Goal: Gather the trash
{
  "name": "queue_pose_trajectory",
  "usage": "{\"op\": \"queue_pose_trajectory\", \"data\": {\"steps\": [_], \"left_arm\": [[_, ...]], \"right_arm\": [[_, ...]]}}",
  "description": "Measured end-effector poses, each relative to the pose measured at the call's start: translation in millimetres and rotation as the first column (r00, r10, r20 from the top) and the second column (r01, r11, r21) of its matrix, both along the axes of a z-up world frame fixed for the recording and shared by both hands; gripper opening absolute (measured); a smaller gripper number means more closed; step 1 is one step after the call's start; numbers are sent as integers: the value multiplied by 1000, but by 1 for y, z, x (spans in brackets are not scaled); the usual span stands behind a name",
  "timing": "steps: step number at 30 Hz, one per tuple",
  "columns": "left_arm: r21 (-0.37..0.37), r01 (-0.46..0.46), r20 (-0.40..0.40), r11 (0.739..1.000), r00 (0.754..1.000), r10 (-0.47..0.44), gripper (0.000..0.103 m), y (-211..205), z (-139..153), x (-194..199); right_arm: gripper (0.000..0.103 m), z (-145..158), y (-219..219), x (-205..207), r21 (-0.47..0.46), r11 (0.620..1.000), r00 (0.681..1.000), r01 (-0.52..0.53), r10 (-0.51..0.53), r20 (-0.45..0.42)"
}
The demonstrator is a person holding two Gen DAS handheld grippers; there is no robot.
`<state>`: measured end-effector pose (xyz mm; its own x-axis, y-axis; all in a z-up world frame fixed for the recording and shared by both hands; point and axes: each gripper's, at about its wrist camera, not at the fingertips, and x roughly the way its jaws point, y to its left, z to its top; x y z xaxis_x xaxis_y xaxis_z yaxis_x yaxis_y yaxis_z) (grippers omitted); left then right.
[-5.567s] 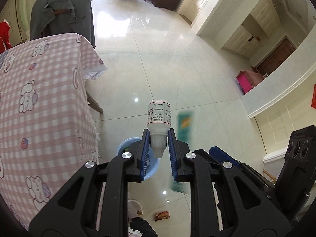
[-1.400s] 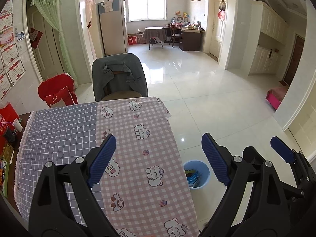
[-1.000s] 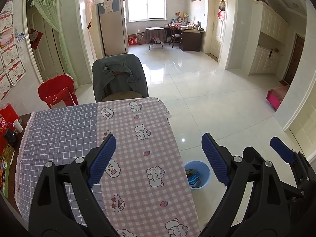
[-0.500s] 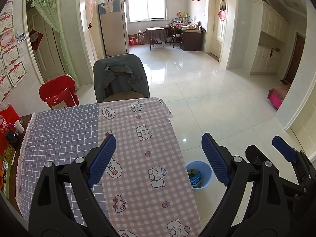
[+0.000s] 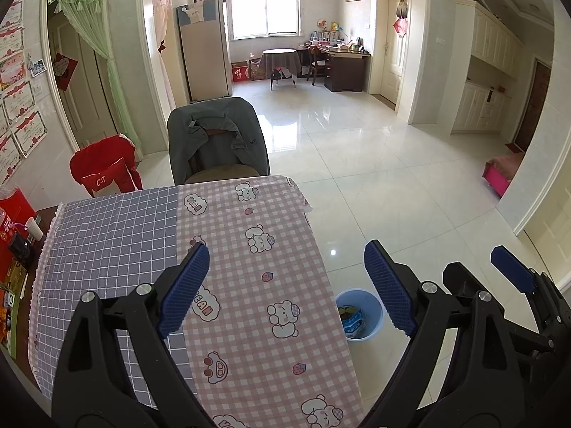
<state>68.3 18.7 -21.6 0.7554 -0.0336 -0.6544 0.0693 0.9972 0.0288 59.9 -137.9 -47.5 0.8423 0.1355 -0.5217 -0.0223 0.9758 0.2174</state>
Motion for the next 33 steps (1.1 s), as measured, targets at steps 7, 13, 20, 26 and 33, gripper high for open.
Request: {"op": "queue_pose_trajectory", "data": {"steps": [7,13,20,26,33], "left_arm": [[-2,1,-2,1000,1000,-1,87,1,1,1],[-1,1,-2,1000,1000,-1,87,1,0,1],[-3,3,-3,1000,1000,-3,87,1,1,1],[-1,2,-3,1000,1000,-2,87,1,1,1],[-2,3,-3,1000,1000,-3,87,1,0,1]], "right_arm": [[78,0,0,0,3,1000,1000,0,0,-2],[78,0,0,0,5,1000,1000,-1,1,-3],[78,1,1,-3,11,1000,1000,4,-4,-4],[78,1,2,-4,12,1000,1000,3,-3,-6],[78,0,0,-4,14,1000,1000,4,-4,-8]]}}
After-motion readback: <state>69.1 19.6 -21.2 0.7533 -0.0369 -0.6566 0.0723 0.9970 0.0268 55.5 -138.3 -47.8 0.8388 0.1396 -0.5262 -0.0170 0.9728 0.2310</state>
